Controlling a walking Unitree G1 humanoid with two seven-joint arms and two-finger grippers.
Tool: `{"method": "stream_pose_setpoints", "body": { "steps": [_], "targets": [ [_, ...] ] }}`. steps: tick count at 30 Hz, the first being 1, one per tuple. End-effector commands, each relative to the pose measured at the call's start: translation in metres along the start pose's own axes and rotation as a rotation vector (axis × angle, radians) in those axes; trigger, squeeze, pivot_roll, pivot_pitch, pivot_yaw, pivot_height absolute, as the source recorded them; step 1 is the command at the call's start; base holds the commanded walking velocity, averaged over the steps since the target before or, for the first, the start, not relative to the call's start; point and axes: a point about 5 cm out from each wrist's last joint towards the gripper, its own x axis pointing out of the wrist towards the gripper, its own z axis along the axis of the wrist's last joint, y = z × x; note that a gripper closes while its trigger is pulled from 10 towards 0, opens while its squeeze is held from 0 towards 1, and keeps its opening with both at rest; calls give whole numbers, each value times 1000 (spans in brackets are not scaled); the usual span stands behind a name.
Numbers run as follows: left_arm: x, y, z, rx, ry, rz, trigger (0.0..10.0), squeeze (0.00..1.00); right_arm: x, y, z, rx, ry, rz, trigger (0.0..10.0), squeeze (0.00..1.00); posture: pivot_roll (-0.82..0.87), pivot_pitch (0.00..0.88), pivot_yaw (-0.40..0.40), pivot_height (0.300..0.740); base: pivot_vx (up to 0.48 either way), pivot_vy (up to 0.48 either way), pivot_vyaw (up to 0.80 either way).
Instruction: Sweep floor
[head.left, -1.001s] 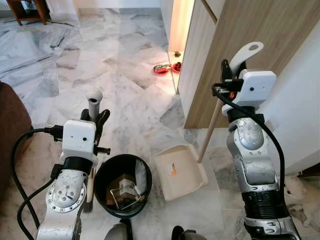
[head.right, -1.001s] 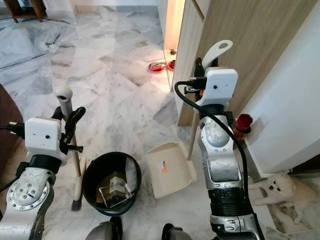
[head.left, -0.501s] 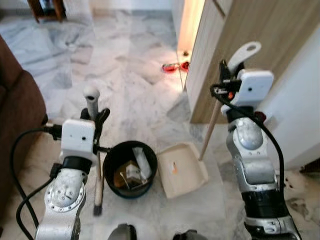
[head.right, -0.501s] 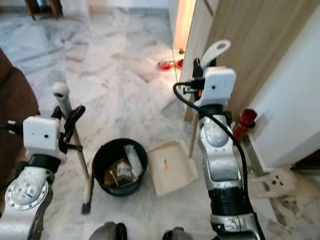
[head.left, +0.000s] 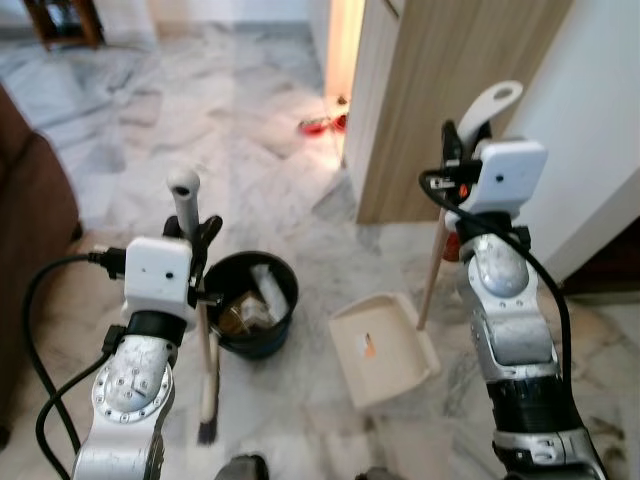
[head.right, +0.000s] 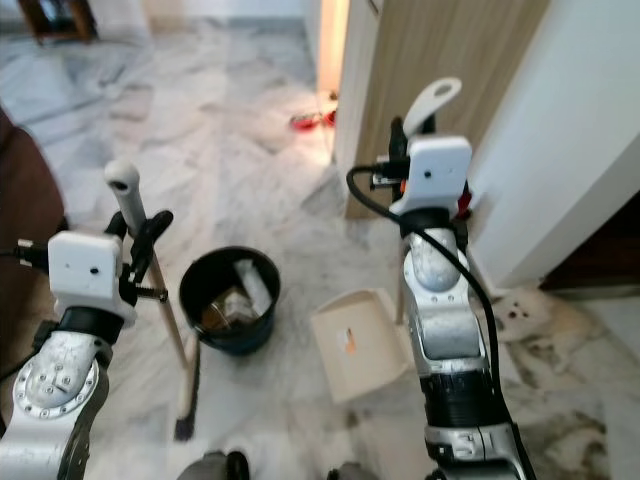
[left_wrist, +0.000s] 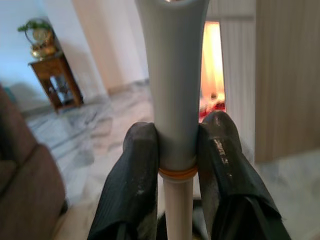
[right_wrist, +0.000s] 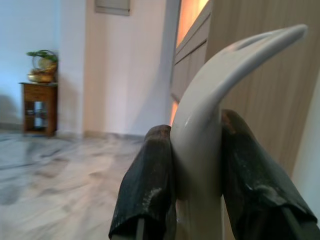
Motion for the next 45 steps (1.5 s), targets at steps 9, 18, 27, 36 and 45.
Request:
{"method": "stream_pose_setpoints", "body": {
  "steps": [9, 18, 27, 36, 45],
  "targets": [
    [9, 5, 4, 1, -42, 32, 10000, 0, -1, 2, 2, 69, 5, 1, 10000, 0, -17, 187, -45, 740, 0, 0, 0],
    [9, 22, -17, -24, 12, 110, 10000, 0, -6, 8, -8, 95, 44, 2, 10000, 0, -139, 172, -25, 740, 0, 0, 0],
    [9, 29, -23, -44, 23, 143, 10000, 0, -5, 7, -5, 95, 30, 1, 10000, 0, -179, 139, 19, 740, 0, 0, 0],
    [7, 28, -24, -57, 23, 156, 10000, 0, -4, 12, -10, 104, 50, 31, 10000, 0, -173, 127, 16, 740, 0, 0, -533],
    [14, 31, -24, -47, 11, 157, 10000, 0, 0, 12, -9, 110, 50, 31, 10000, 0, -126, 133, 13, 740, 0, 0, -800]
  ]
}}
